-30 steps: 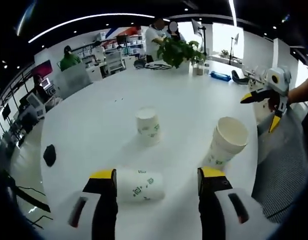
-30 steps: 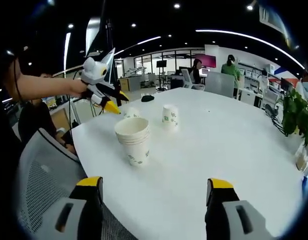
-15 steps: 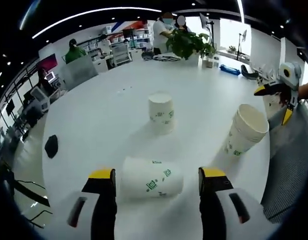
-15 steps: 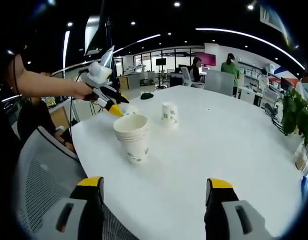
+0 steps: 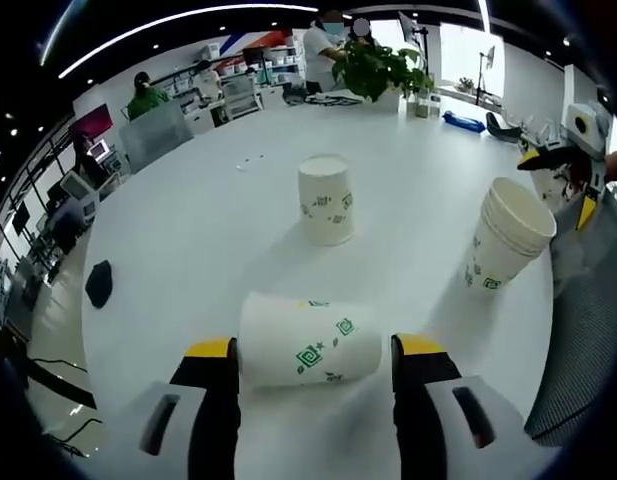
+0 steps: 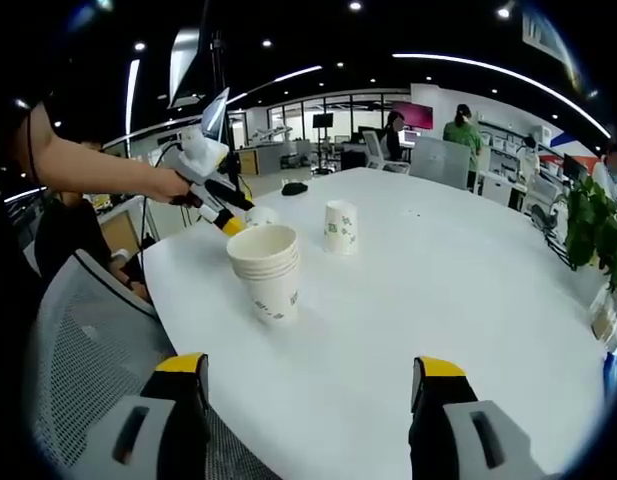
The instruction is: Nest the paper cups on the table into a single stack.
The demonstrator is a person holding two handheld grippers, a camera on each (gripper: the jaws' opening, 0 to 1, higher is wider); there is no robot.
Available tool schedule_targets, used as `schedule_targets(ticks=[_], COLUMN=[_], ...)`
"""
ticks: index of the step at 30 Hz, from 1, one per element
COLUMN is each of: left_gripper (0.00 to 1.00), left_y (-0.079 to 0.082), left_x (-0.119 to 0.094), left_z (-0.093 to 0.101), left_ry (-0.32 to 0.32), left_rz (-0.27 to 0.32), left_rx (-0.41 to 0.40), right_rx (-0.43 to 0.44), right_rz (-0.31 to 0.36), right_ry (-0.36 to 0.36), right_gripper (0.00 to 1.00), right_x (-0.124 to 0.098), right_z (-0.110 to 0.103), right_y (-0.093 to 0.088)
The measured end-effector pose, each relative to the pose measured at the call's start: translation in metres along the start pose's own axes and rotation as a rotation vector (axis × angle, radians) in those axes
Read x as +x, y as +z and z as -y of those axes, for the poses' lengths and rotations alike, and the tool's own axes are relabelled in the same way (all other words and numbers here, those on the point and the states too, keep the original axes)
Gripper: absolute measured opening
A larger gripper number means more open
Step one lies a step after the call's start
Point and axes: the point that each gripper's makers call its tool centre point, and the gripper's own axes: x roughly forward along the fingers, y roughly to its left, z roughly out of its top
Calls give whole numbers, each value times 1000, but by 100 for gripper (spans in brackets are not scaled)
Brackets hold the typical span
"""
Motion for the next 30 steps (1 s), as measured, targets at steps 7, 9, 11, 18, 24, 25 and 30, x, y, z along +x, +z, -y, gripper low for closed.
schedule_targets(ticks=[7, 9, 11, 18, 24, 25, 30], left_gripper=[57, 57, 59, 64, 58, 58, 58], left_y=[-4, -5, -2, 0, 1, 1, 2], left_x=[1, 1, 0, 5, 13, 13, 14], left_z=[-2, -3, -1, 3, 0, 0, 4], left_ry=[-3, 3, 7, 24, 29, 29, 19], left_rz=[-9, -8, 4, 7, 12, 12, 12], left_rx=[-2, -4, -4, -4, -5, -4, 4], right_rx=[-3, -5, -5, -8, -2, -1, 2], right_rz=[-9, -12, -13, -16, -14, -14, -9], right_ry=[9, 11, 12, 9, 4, 2, -2], right_gripper=[84, 84, 84, 84, 84, 84, 84], right_x=[1, 1, 2, 1, 0, 0, 0], right_z=[-1, -2, -2, -3, -2, -2, -1], right_y=[-2, -2, -3, -3, -1, -1, -1])
